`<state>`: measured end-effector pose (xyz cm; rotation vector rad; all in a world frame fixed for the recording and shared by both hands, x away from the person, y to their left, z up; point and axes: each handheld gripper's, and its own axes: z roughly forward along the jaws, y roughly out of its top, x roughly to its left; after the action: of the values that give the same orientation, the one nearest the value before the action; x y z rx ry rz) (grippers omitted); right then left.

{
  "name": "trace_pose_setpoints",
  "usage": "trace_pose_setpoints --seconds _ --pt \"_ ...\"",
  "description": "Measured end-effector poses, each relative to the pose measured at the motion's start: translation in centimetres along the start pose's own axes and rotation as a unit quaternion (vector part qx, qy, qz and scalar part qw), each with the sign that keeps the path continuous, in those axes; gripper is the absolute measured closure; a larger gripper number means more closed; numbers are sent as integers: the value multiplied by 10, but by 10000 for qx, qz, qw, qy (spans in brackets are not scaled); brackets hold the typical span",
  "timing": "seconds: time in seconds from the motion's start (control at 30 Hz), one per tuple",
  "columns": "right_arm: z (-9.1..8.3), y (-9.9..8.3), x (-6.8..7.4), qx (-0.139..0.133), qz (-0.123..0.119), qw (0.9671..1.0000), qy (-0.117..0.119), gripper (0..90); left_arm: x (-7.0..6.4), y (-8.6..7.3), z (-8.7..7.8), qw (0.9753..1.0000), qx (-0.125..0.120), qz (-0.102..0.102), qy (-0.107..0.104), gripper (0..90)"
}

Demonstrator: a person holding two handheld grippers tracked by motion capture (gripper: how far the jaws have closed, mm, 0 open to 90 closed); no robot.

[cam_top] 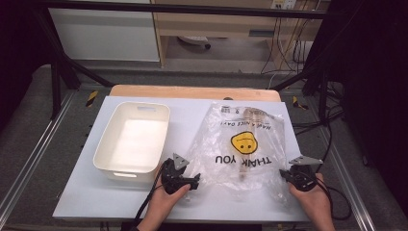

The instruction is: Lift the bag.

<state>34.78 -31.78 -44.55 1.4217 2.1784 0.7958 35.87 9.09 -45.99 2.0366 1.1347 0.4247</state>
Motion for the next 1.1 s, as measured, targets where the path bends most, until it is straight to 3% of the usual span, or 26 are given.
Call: trace_pose_setpoints --seconds 0.13,0.43,0.77,0.9,1.1 --pt "0 0 0 19 -5 10000 10 900 1 0 0 10000 -1 11 -55 180" --pt "-1 2 6 26 -31 9999 141 900 -10 -1 -2 9992 -73 379 -47 529" --pt "-3 1 8 -61 17 9997 248 900 -8 0 0 9991 -94 405 -74 824" --pt "-4 0 8 -69 41 9996 263 900 -7 0 0 9992 -93 380 -100 891" --pt "-7 -1 9 -122 82 9995 292 870 -8 0 0 9990 -96 430 -59 900"
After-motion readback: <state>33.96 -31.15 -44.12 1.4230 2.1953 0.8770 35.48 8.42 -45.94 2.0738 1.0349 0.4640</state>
